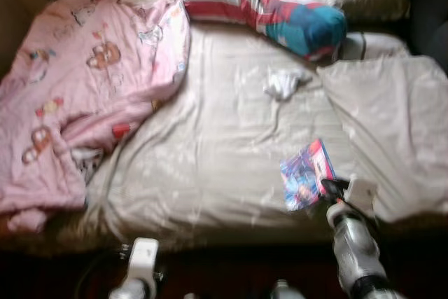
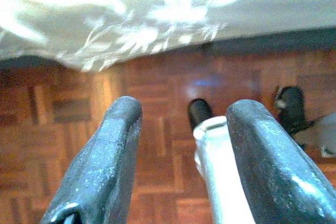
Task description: Clean up the room
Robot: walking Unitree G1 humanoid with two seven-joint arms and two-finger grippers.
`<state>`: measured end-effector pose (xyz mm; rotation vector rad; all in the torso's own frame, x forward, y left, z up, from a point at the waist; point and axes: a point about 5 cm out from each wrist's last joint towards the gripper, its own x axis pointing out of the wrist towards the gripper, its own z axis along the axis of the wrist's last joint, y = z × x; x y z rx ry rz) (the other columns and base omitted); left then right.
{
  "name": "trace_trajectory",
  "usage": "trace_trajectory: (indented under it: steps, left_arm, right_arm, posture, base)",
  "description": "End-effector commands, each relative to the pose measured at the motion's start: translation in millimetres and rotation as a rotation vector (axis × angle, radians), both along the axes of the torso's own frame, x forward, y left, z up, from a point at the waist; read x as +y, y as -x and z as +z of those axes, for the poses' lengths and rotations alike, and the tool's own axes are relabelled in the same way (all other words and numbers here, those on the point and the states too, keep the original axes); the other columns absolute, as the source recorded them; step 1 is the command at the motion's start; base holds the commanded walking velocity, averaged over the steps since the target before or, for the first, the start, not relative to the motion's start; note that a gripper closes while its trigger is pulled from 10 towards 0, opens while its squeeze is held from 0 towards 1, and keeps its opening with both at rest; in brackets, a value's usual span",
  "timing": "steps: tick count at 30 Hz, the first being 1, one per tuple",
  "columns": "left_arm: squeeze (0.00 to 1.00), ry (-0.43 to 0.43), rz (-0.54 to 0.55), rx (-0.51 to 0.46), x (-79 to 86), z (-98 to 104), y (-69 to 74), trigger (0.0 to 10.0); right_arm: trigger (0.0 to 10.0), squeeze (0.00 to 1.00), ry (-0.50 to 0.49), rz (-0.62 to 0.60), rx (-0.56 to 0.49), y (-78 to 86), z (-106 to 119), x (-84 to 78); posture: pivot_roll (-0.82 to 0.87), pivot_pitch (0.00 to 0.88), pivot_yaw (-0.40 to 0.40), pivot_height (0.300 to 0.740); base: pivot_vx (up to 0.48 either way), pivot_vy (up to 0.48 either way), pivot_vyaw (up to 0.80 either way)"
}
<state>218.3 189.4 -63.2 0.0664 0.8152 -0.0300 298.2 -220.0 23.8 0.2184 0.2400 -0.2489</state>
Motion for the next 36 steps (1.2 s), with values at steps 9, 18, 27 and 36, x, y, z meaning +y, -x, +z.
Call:
trace_trajectory:
  steps: [9,18,27,36]
  left_arm:
    - [0.00,-0.018,0.018,0.029,9.7,-4.1,9.1,10.0]
    - [0.00,-0.016,0.020,0.025,9.1,-3.9,8.7,10.0]
    - [0.00,-0.012,0.021,0.026,8.7,-4.2,9.2,10.0]
    - [0.00,-0.015,0.021,0.032,9.4,-5.0,10.7,10.0]
  right_arm:
    - [10.0,0.00,-0.008,-0.004,-0.023,-1.9,3.1,1.7]
    - [10.0,0.00,-0.007,0.016,-0.024,-3.0,3.6,4.4]
    - [10.0,0.00,0.024,0.050,-0.009,-5.4,4.5,6.5]
    - [10.0,0.00,0.010,0.058,-0.003,-5.9,3.9,8.1]
  posture:
    - [-0.16,0.204,0.042,0.740]
    - [-0.16,0.208,0.042,0.740]
    - [-0.17,0.211,0.041,0.740]
    - [-0.16,0.213,0.042,0.685]
  base:
    - [0.306,0.000,0.00]
    - [0.068,0.000,0.00]
    - [0.000,0.000,0.00]
    - [0.000,0.000,0.00]
